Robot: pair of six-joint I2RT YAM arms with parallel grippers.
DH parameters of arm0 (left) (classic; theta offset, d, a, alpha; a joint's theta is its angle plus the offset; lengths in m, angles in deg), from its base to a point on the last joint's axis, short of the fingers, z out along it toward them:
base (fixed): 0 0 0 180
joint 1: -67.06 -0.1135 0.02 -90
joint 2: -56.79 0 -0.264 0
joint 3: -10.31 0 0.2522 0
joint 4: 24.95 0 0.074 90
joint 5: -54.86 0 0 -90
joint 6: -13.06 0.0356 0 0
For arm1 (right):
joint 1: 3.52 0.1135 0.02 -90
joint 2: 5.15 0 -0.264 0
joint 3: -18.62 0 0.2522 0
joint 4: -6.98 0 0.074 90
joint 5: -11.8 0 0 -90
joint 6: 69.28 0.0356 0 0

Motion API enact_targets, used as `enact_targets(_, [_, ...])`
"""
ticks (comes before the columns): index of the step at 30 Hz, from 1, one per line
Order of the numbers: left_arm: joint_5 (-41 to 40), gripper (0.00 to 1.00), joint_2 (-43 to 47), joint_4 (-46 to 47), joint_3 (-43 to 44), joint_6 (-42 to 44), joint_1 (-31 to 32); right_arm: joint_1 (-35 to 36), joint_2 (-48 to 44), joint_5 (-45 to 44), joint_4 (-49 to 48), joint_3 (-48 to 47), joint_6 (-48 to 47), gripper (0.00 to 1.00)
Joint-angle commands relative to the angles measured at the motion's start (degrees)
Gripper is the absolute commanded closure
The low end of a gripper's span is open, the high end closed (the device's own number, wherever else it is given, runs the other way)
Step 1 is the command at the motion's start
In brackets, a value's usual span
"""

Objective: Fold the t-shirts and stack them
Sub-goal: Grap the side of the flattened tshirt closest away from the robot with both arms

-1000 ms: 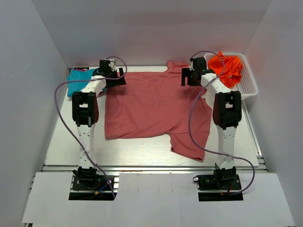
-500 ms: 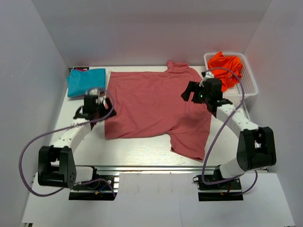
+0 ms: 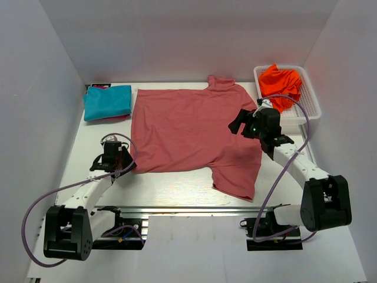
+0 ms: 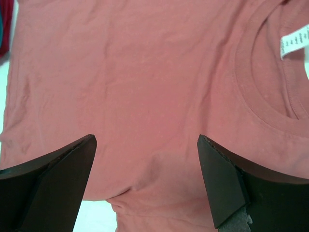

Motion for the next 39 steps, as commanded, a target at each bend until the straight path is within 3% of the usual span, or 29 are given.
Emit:
enact_targets(1, [1.2,0.42,-3.1,3.0,-0.7,-0.2,-0.2,0.1,-2.1,-2.8,0.7,1.0,0.9,0.09])
enact_targets(3, [2.0,0.44,-4.4,3.7,-0.7,-0.2,-0.2,0.1,-2.8,-3.6,3.1,1.3,0.9,0.09])
enact_targets(6, [3.5,0.54,-6.1,5.5,-0.7,-0.2,-0.2,0.0,-4.0,-8.5,6.1,1.8,2.1,0.09])
enact_targets(8, [4.2,0.73,-7.0,6.2,-1.3,0.3,-0.2,0.1,-5.1,-11.2,11.5,1.7,4.7,0.09])
enact_targets(10, [4.2,0.99,-8.4,6.8,-1.3,0.3,-0.2,0.8,-6.4,-10.4,18.3,2.0,4.9,0.09])
enact_targets(14, [3.3,1.00,-7.8,7.3,-0.2,0.9,-0.2,2.9,-8.1,-11.2,33.4,2.7,7.2,0.09])
enact_targets(20, [1.5,1.00,-5.6,4.8,1.9,0.9,-0.2,6.5,-11.7,-10.5,48.6,5.8,13.0,0.09])
enact_targets(27, [1.5,1.00,-1.9,2.8,1.9,0.2,-0.2,9.5,-10.2,-6.7,51.3,9.9,18.7,0.14])
enact_targets(30, [0.3,1.00,0.0,0.6,1.9,-0.6,-0.2,9.7,-11.5,-7.3,52.1,10.1,20.2,0.21])
enact_targets(36, [-1.0,1.00,2.8,-0.1,0.1,-3.0,-0.2,10.2,-10.2,-9.3,49.8,13.7,22.9,0.24])
enact_targets(38, [-1.0,1.00,2.8,-0.6,0.1,-3.0,-0.2,10.3,-9.3,-9.1,48.3,14.6,22.9,0.28])
enact_targets(39, [-1.0,1.00,2.8,-0.6,0.1,-3.0,-0.2,10.2,-9.1,-9.2,48.1,15.1,22.9,0.41])
